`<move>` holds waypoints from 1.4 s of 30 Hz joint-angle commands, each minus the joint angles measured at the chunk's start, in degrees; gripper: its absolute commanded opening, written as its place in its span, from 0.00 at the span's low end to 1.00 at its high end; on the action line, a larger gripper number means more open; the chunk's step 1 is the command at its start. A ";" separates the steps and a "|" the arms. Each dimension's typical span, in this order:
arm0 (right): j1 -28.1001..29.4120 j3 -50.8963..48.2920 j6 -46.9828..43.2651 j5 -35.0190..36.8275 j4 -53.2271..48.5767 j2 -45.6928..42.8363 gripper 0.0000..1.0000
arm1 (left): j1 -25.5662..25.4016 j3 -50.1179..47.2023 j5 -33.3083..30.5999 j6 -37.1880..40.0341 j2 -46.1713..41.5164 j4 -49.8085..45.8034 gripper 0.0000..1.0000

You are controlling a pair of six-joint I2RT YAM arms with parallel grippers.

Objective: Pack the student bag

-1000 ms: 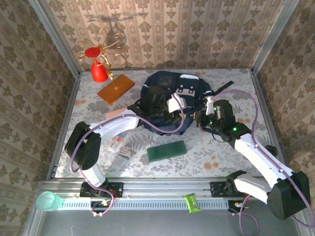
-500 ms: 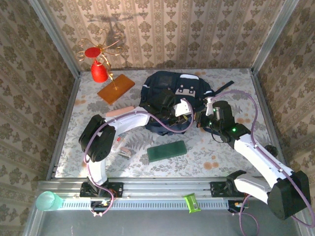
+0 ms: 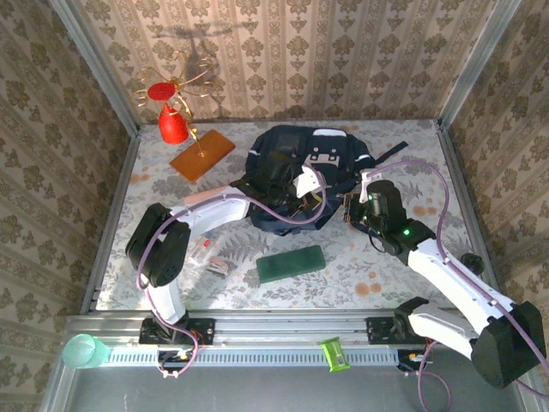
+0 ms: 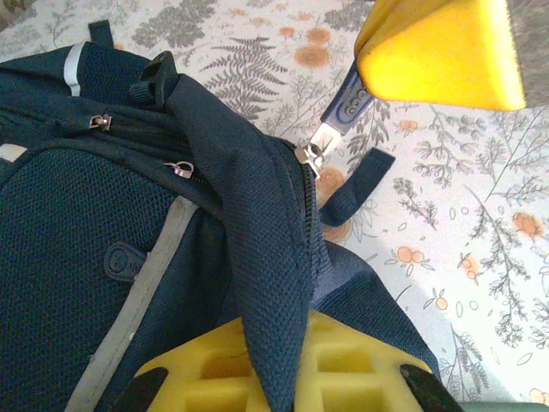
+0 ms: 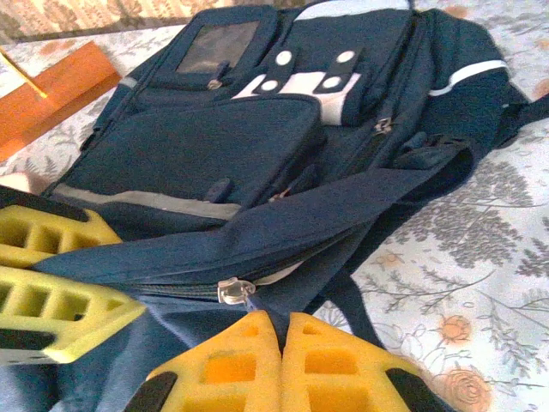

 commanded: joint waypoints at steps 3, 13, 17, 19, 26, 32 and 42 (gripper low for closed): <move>-1.23 0.56 -2.60 19.18 -4.77 -1.57 0.00 | 4.42 -1.29 0.45 -4.58 -5.50 3.81 0.00; -0.57 1.68 -4.54 22.47 -4.28 -0.69 0.00 | 6.15 -3.13 2.95 -6.54 -7.49 6.41 0.00; -5.38 -1.71 -6.47 -10.68 5.55 -0.04 0.00 | 6.11 -3.42 5.69 -5.69 -7.68 6.23 0.00; -8.35 -1.79 -4.63 -27.42 8.97 2.57 0.06 | 6.15 -3.67 8.28 -5.13 -7.75 6.33 0.00; -10.38 3.30 -3.05 -47.63 11.62 15.09 0.45 | 6.15 -4.24 13.26 -3.63 -8.12 5.98 0.00; -12.54 5.20 -4.21 -48.79 13.31 20.51 0.55 | 6.02 -4.03 14.61 -2.62 -8.13 4.77 0.00; -14.61 6.66 -5.17 -49.94 13.24 24.73 0.63 | 5.95 -3.36 14.68 -1.25 -8.06 3.17 0.00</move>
